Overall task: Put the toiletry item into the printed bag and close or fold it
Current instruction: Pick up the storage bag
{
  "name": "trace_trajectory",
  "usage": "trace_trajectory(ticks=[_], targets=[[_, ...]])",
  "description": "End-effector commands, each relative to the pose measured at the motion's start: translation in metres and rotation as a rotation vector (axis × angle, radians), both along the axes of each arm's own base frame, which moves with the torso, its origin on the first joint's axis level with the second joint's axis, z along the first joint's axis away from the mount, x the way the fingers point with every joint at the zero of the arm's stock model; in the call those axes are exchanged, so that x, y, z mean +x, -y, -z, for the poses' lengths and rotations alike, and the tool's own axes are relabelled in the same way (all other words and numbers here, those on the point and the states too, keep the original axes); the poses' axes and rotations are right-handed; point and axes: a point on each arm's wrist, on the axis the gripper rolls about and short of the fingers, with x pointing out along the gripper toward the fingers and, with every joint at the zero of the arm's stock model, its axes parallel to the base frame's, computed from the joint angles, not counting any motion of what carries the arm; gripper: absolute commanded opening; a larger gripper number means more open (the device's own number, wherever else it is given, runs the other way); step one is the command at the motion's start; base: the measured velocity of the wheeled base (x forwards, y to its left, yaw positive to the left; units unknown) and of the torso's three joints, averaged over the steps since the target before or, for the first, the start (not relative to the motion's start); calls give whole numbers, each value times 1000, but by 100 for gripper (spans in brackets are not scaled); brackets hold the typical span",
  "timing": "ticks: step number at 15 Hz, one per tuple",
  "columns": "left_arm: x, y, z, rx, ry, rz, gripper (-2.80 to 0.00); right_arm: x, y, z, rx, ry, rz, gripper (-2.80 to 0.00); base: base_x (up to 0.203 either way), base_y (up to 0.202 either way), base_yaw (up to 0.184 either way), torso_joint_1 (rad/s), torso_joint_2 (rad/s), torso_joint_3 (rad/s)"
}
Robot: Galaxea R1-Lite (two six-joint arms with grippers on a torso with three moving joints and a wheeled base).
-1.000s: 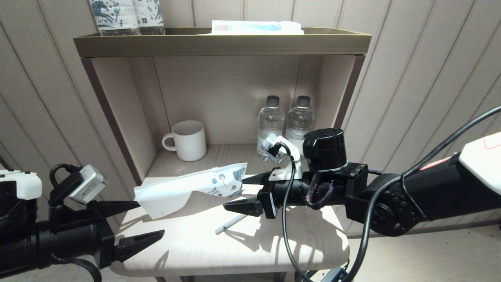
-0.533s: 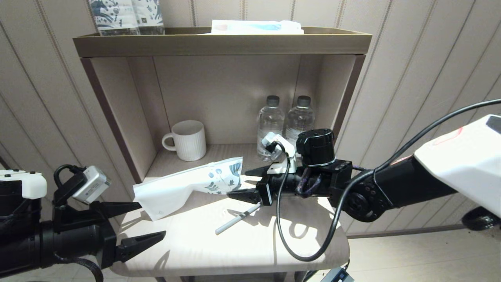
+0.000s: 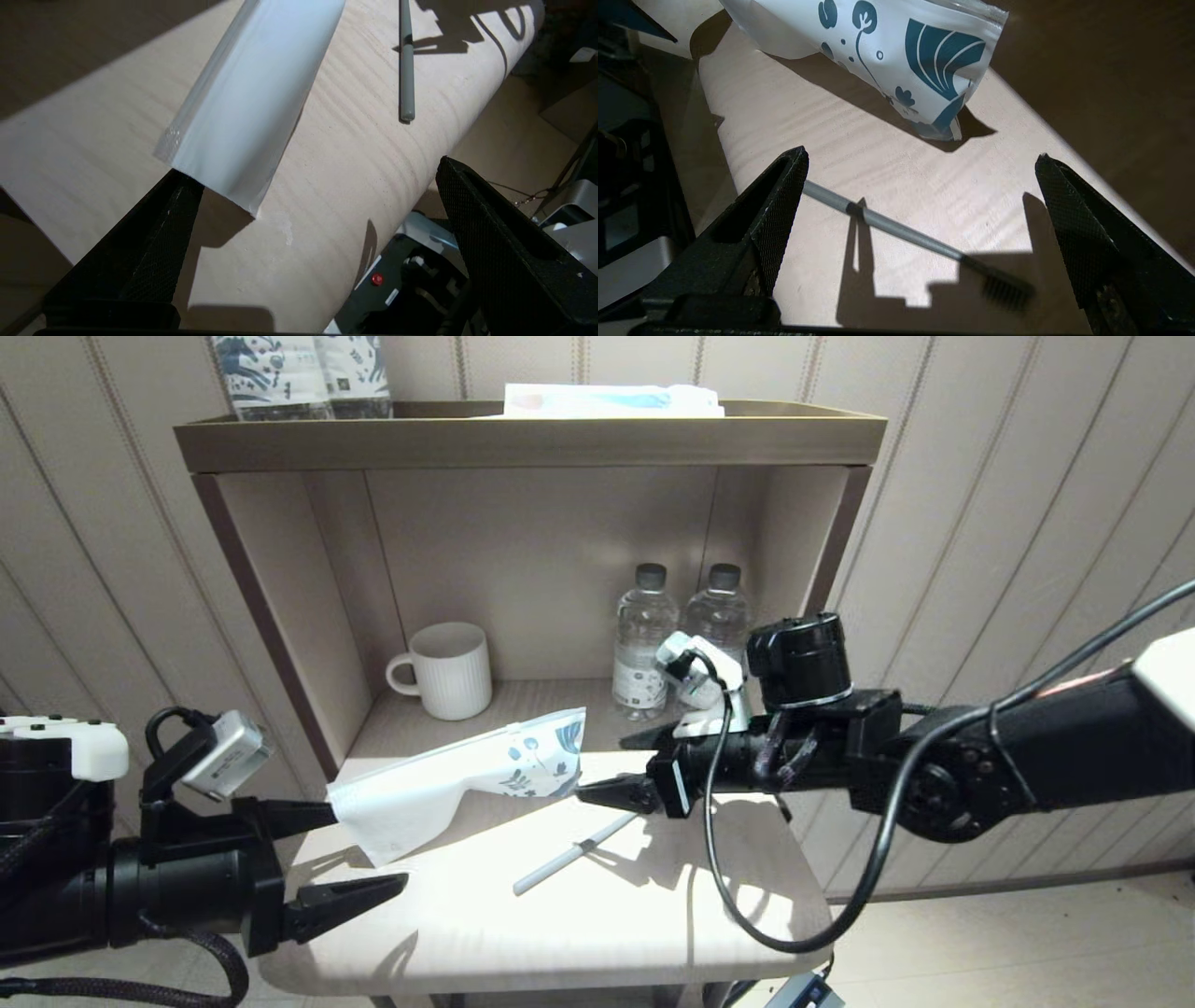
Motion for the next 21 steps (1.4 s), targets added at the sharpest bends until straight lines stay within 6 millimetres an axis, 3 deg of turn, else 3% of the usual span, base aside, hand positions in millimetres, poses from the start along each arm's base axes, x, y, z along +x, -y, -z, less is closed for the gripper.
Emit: trace_trajectory(ticks=[1, 3, 6, 8, 9, 11, 15, 21], targets=[[7, 1, -3, -4, 13, 4, 0, -29, 25, -37, -142, -132, 8, 0, 0, 0, 0, 0, 0, 0], [10, 2, 3, 2, -8, 3, 0, -30, 33, -32, -196, -165, 18, 0, 0, 0, 0, 0, 0, 0], [10, 1, -4, 8, 23, -16, 0, 11, 20, -18, -74, 71, 57, 0, 0, 0, 0, 0, 0, 0], [13, 0, -8, 11, 37, -36, 0, 30, 13, 0, -47, 100, 68, 0, 0, 0, 0, 0, 0, 0], [14, 1, -10, 10, 47, -36, 0, 38, 9, -2, -36, 114, 70, 0, 0, 0, 0, 0, 0, 0], [15, 0, -14, 7, 61, -38, 0, 45, 3, -11, -10, 137, 69, 0, 0, 0, 0, 0, 0, 0], [17, -2, -13, 11, 57, -50, 0, 56, -27, 4, -9, 125, 20, 0, 0, 0, 0, 0, 0, 0], [17, -2, -12, 12, 54, -50, 0, 61, -41, 11, 7, 115, -36, 0, 0, 0, 0, 0, 0, 0]])
